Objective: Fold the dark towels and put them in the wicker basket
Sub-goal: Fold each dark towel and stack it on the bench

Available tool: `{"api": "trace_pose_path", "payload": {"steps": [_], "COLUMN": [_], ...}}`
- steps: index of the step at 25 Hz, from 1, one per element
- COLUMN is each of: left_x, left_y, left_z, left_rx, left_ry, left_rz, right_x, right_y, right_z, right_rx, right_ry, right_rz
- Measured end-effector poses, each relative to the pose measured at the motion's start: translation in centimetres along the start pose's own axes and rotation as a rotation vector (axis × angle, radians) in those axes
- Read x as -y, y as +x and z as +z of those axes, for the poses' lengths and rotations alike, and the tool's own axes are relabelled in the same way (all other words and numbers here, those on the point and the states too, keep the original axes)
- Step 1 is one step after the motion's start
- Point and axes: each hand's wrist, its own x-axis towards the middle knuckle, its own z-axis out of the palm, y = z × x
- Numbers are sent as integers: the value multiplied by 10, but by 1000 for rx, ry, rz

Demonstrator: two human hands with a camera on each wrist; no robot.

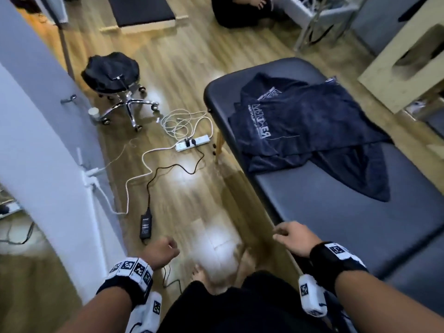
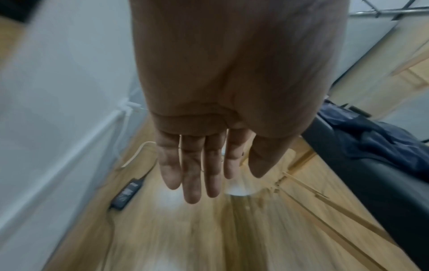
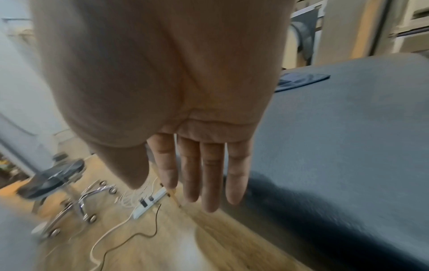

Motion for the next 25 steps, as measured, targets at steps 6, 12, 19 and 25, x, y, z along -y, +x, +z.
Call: {"api": "trace_pose_path", "payload": {"steps": [6,12,19,25], "left_x": [-90,-200,-293,-337], "left_y": [84,114,123,148], "left_z": [-62,-121,-150,-159], "left_rx": [18,-37,-37,-7], "left_ry": [116,262,441,393], "left_rz": [163,319,445,607], "right_x": [-6,4,55,69], "right_y": [45,117,184,181], "right_z": [-48,-123,-137,-173], "right_rx": [-186,-420,-379,-499], "right_ry": [263,246,-278,383], "right_rz": [56,0,-261,-121]}}
